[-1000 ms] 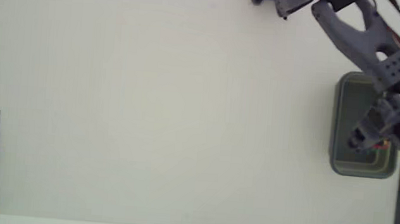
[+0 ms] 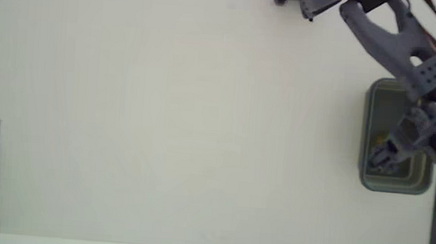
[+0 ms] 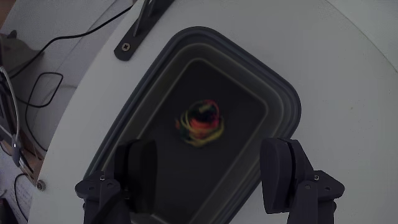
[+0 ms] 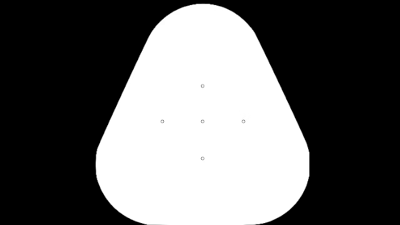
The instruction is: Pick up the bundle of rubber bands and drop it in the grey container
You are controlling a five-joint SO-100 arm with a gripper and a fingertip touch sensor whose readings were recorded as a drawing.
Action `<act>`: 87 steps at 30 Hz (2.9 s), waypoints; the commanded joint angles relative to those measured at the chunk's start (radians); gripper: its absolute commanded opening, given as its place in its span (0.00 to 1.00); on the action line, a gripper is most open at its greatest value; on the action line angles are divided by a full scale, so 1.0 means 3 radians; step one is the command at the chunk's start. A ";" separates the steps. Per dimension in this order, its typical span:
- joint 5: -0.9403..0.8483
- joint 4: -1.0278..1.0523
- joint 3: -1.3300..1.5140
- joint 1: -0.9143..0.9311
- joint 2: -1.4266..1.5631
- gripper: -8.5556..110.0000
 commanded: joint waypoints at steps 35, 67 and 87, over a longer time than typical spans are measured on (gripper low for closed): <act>0.0015 -0.0028 0.0030 -0.0054 0.0313 1.00; 0.0015 -0.0027 0.0178 0.0060 0.0463 1.00; 0.0015 -0.0023 0.0883 0.0602 0.1173 1.00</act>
